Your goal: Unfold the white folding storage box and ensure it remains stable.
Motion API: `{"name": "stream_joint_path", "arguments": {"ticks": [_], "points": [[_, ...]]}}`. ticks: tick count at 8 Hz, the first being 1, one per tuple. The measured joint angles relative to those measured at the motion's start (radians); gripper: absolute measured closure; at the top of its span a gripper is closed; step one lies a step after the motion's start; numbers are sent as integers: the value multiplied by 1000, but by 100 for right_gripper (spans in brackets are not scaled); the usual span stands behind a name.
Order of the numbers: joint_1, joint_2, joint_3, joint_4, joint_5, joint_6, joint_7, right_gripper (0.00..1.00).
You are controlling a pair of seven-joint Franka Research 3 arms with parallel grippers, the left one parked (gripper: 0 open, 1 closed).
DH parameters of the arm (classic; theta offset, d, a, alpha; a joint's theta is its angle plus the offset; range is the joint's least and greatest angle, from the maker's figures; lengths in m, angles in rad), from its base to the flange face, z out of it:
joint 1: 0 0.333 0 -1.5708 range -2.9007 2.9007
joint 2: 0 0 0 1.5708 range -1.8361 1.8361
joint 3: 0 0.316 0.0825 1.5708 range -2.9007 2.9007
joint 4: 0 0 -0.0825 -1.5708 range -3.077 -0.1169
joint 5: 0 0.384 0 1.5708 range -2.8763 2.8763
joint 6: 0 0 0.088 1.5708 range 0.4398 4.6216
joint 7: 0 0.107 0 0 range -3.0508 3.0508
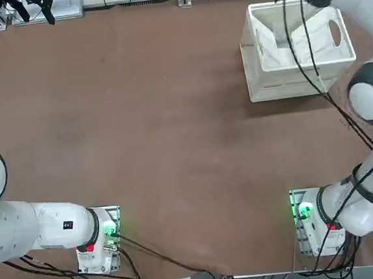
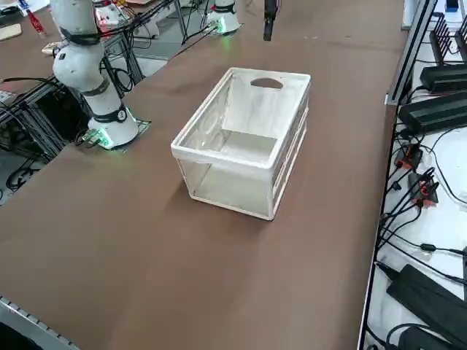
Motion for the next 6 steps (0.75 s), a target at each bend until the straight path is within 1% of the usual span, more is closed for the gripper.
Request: {"name": "stream_joint_path", "arguments": {"ticks": [1, 2, 4, 5, 6], "points": [[-48, -29, 0, -82, 52, 71, -39, 59], [-89, -43, 0, -143, 105, 130, -70, 79], [-161, -49, 0, -234, 235, 247, -138, 89], [-199, -50, 0, -273, 305, 293, -183, 90], [-236, -50, -1, -307, 368, 327, -224, 96]]}}
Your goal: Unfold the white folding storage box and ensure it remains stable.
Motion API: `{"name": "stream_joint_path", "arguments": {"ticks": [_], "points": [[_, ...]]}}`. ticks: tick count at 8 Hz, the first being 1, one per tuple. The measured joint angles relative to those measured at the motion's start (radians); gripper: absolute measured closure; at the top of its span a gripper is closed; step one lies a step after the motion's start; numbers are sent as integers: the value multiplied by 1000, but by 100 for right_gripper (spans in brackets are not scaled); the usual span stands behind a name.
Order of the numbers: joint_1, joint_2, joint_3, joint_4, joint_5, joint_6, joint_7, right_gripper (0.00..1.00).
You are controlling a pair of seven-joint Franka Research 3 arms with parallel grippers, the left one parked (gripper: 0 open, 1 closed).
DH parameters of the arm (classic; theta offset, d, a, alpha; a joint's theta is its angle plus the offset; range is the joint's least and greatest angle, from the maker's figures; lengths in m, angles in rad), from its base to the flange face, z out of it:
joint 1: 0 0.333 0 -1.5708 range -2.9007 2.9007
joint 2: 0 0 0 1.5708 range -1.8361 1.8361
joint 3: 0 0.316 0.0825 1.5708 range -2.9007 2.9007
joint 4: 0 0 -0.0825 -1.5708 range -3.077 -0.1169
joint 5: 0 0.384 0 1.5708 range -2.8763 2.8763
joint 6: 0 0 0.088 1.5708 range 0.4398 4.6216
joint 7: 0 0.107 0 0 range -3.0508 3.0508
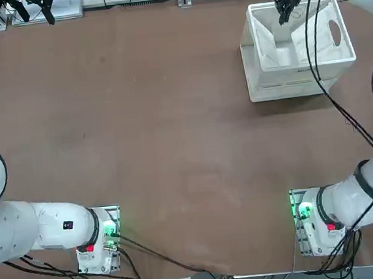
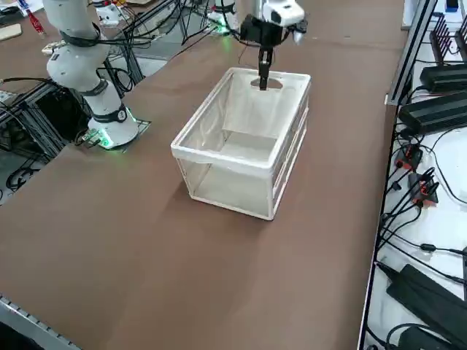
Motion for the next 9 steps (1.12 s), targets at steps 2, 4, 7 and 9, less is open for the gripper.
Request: {"name": "stream_joint_path", "arguments": {"ticks": [2, 4, 7, 9], "points": [[-43, 0, 0, -71, 123, 88, -31, 99], [-48, 2, 1, -169, 232, 200, -35, 99], [-48, 7, 4, -283, 362, 318, -36, 99], [-47, 18, 6, -319, 474, 369, -37, 99]]}}
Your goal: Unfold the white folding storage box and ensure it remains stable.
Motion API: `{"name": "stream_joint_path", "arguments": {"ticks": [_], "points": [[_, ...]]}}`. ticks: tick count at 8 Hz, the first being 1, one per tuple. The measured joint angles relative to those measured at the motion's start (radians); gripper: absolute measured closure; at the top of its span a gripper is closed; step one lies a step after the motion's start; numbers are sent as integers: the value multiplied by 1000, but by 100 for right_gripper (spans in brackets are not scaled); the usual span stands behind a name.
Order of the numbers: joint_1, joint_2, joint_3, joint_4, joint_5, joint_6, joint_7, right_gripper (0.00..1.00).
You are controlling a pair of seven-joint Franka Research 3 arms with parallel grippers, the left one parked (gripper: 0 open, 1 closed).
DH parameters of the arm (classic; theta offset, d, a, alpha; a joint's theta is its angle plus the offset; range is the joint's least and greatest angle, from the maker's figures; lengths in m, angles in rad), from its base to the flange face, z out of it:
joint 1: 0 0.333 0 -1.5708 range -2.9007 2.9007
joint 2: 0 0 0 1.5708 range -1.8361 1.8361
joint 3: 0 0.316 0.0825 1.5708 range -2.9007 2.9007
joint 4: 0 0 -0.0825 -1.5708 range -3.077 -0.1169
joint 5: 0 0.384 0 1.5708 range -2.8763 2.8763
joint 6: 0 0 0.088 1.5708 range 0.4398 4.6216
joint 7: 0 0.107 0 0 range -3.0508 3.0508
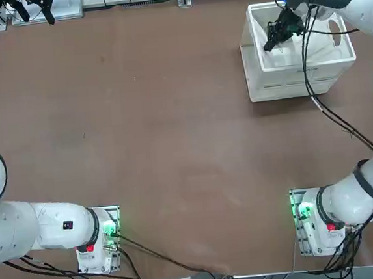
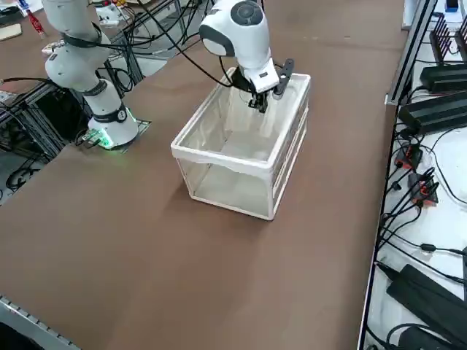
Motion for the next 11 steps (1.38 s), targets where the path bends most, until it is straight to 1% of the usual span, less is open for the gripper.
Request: {"name": "stream_joint_path", "arguments": {"ticks": [3, 5, 7, 9, 10, 11], "points": [[14, 27, 11, -5, 130, 38, -1, 99], [47, 56, 13, -8, 197, 93, -1, 99], [50, 77, 8, -13, 240, 114, -1, 99], [51, 75, 4, -13, 248, 113, -8, 99], [51, 64, 1, -11, 224, 103, -20, 99], [50, 44, -3, -2, 149, 70, -23, 99]]}}
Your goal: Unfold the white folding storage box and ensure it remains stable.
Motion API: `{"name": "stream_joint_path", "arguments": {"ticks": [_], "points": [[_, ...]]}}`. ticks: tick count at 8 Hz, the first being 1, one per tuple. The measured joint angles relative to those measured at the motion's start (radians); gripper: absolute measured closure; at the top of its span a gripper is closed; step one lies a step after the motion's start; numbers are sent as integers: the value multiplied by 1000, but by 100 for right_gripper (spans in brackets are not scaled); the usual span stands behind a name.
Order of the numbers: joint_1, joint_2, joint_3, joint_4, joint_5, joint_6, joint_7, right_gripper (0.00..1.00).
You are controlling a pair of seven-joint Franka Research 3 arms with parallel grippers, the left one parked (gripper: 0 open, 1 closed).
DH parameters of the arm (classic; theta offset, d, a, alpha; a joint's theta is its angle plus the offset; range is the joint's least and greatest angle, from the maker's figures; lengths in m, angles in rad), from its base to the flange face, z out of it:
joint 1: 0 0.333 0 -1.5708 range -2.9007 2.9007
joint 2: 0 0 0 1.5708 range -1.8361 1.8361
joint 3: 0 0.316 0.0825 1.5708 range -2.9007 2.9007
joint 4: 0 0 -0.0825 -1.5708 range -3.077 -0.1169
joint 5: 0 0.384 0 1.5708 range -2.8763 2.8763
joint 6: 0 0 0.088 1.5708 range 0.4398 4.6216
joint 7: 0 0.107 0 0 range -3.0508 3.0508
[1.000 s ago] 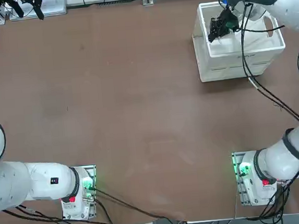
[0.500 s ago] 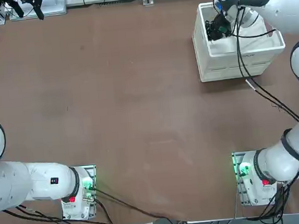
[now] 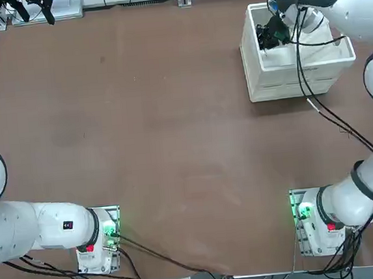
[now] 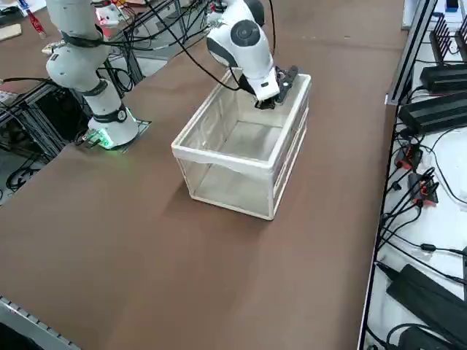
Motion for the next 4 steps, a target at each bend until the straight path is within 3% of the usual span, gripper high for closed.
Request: {"name": "stream_joint_path", "arguments": {"ticks": [4], "points": [[-19, -58, -104, 6, -455, -115, 1, 99]]}}
